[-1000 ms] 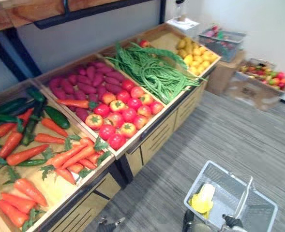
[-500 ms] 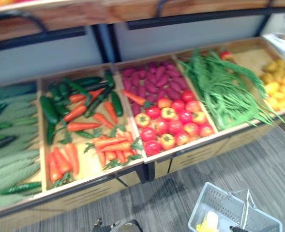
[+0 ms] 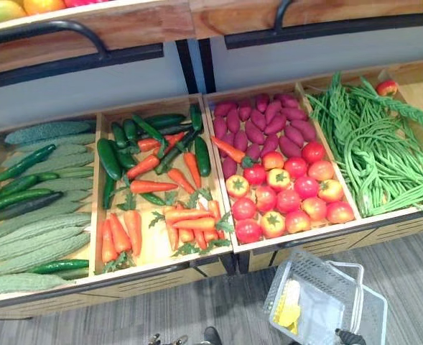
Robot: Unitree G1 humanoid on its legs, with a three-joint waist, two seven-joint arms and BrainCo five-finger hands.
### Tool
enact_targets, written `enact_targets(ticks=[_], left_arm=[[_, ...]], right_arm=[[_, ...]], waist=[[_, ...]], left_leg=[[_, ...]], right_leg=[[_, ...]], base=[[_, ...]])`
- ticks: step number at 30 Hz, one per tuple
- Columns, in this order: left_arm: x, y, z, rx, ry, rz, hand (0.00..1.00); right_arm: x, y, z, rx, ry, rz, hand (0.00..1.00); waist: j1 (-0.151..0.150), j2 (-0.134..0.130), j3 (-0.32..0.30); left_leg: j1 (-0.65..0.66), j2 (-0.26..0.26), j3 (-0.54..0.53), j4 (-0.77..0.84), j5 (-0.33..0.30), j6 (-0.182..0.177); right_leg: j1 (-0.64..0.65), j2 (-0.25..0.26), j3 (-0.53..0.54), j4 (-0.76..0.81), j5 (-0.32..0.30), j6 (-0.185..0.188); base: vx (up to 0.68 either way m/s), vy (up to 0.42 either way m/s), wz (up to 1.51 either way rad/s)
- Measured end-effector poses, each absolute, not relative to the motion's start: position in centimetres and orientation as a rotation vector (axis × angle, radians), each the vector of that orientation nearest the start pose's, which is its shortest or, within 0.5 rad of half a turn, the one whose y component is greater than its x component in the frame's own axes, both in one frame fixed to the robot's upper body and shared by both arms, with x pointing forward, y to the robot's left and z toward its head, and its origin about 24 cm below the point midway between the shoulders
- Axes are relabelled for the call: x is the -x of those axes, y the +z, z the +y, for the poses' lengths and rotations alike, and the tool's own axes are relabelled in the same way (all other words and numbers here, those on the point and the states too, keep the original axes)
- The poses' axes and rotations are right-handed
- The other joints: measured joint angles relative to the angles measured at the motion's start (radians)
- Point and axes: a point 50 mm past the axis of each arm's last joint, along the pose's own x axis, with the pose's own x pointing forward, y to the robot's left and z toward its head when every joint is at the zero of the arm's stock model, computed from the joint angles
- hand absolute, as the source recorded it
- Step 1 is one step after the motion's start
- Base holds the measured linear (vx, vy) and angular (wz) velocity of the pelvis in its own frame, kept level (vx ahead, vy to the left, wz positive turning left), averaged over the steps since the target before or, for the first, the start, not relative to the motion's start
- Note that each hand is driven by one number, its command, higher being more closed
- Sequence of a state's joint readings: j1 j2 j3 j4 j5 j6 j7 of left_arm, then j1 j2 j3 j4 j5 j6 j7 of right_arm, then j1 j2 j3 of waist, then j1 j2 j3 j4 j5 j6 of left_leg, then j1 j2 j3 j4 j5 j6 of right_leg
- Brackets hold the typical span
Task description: Pick vegetable in the basket
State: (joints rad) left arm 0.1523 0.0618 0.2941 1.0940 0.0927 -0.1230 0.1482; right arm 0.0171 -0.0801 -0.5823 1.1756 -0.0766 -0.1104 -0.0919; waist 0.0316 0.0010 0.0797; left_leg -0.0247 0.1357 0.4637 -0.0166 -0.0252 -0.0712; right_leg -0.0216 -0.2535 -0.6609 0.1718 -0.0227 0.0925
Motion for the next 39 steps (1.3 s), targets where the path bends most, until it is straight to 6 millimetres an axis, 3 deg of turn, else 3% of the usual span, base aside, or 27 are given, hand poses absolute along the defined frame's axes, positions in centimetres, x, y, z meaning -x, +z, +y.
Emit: enact_targets(ticks=[1, 3, 6, 7, 12, 15, 20, 22, 24, 29, 33, 36, 39], left_arm=[[-5.6, -16.2, 22.5, -0.091, 0.429, 1.118, 0.00], [-5.3, -16.1, 23.1, -0.102, 0.441, 1.121, 0.00], [-5.2, -15.7, 24.7, -0.116, 0.490, 1.113, 0.00], [-5.2, -15.7, 24.9, -0.109, 0.502, 1.110, 0.00], [-4.3, -15.9, 24.7, -0.003, 0.633, 1.114, 0.00], [-3.6, -15.9, 24.9, 0.072, 0.769, 1.109, 0.00], [-2.6, -15.5, 26.2, 0.208, 1.074, 1.058, 0.00], [-4.1, -14.8, 26.8, 0.211, 1.157, 0.980, 0.00], [-5.7, -13.2, 27.8, 0.177, 1.227, 0.849, 0.00], [-11.5, -4.9, 31.2, -0.134, 1.314, 0.364, 0.00], [-15.2, 1.9, 30.8, -0.407, 1.213, 0.028, 0.00], [-16.1, 4.5, 30.9, -0.605, 1.143, -0.089, 0.00], [-17.0, 5.5, 31.1, -0.744, 1.050, -0.132, 0.00]], right_arm=[[-8.8, -15.9, -23.6, -0.141, -0.597, 1.051, 1.00], [-9.0, -16.0, -22.7, -0.161, -0.583, 1.052, 1.00], [-9.1, -16.4, -20.9, -0.207, -0.552, 1.069, 1.00], [-9.0, -16.5, -20.9, -0.212, -0.552, 1.074, 1.00], [-8.3, -16.4, -22.0, -0.230, -0.612, 1.085, 1.00], [-8.1, -16.4, -22.6, -0.235, -0.642, 1.083, 1.00], [-7.6, -16.4, -23.1, -0.233, -0.682, 1.089, 1.00], [-7.2, -16.4, -23.2, -0.222, -0.702, 1.102, 1.00], [-6.9, -16.5, -23.0, -0.212, -0.699, 1.114, 1.00], [-6.7, -16.5, -22.9, -0.153, -0.692, 1.114, 1.00], [-6.0, -16.6, -22.7, -0.138, -0.683, 1.125, 1.00], [-6.0, -16.6, -22.5, -0.125, -0.659, 1.125, 1.00], [-6.1, -16.5, -22.7, -0.108, -0.644, 1.119, 1.00]], waist=[[-0.001, -0.021, 0.006], [0.000, -0.049, 0.011], [0.001, -0.097, 0.013], [0.001, -0.101, 0.014], [0.001, -0.077, 0.019], [0.000, -0.058, 0.014], [0.007, -0.044, -0.001], [0.007, -0.045, -0.007], [0.012, -0.050, -0.012], [0.016, -0.053, -0.033], [0.025, -0.053, -0.057], [0.027, -0.053, -0.072], [0.026, -0.042, -0.080]], left_leg=[[0.020, -0.012, 0.023, 0.001, -0.004, 0.006], [0.031, -0.019, 0.036, 0.001, -0.013, 0.019], [0.034, -0.020, 0.047, 0.000, -0.016, 0.025], [0.033, -0.021, 0.048, 0.000, -0.016, 0.025], [0.027, -0.032, 0.040, -0.024, 0.002, 0.014], [0.019, -0.044, 0.013, -0.082, 0.050, 0.009], [-0.007, -0.018, -0.026, -0.087, 0.072, -0.003], [-0.027, -0.013, -0.046, -0.087, 0.080, -0.003], [-0.029, -0.012, -0.050, -0.087, 0.080, -0.003], [-0.041, -0.019, -0.067, -0.083, 0.083, -0.003], [-0.037, -0.021, -0.069, -0.081, 0.086, 0.000], [-0.024, -0.017, -0.063, -0.081, 0.086, 0.000], [-0.021, -0.009, -0.055, -0.081, 0.085, 0.000]], right_leg=[[-0.031, -0.041, 0.012, 0.089, -0.008, -0.012], [-0.056, -0.060, 0.022, 0.139, -0.008, -0.014], [-0.059, -0.030, 0.119, 0.085, 0.001, -0.011], [-0.054, -0.024, 0.133, 0.066, 0.005, -0.007], [-0.004, 0.016, 0.166, -0.077, 0.005, -0.001], [-0.002, 0.028, 0.159, -0.118, -0.013, 0.039], [-0.009, 0.056, 0.127, -0.120, -0.033, 0.017], [-0.011, 0.062, 0.108, -0.122, -0.034, 0.014], [-0.010, 0.064, 0.105, -0.122, -0.033, 0.014], [-0.008, 0.065, 0.089, -0.122, -0.032, 0.014], [0.006, 0.064, 0.103, -0.124, -0.028, 0.014], [0.010, 0.067, 0.126, -0.124, -0.027, 0.014], [0.010, 0.071, 0.132, -0.136, -0.016, 0.002]], base=[[0.01, 0.167, -0.23], [0.00, 0.081, -0.27], [0.01, -0.006, -0.21], [-0.01, -0.070, -0.15], [-0.04, -0.111, -0.05], [-0.09, -0.122, 0.18], [-0.06, -0.100, 0.19], [0.00, -0.073, 0.23], [0.02, -0.038, 0.12], [0.05, -0.019, 0.10], [0.05, 0.006, 0.12], [0.00, -0.014, -0.09], [-0.03, -0.013, -0.12]])
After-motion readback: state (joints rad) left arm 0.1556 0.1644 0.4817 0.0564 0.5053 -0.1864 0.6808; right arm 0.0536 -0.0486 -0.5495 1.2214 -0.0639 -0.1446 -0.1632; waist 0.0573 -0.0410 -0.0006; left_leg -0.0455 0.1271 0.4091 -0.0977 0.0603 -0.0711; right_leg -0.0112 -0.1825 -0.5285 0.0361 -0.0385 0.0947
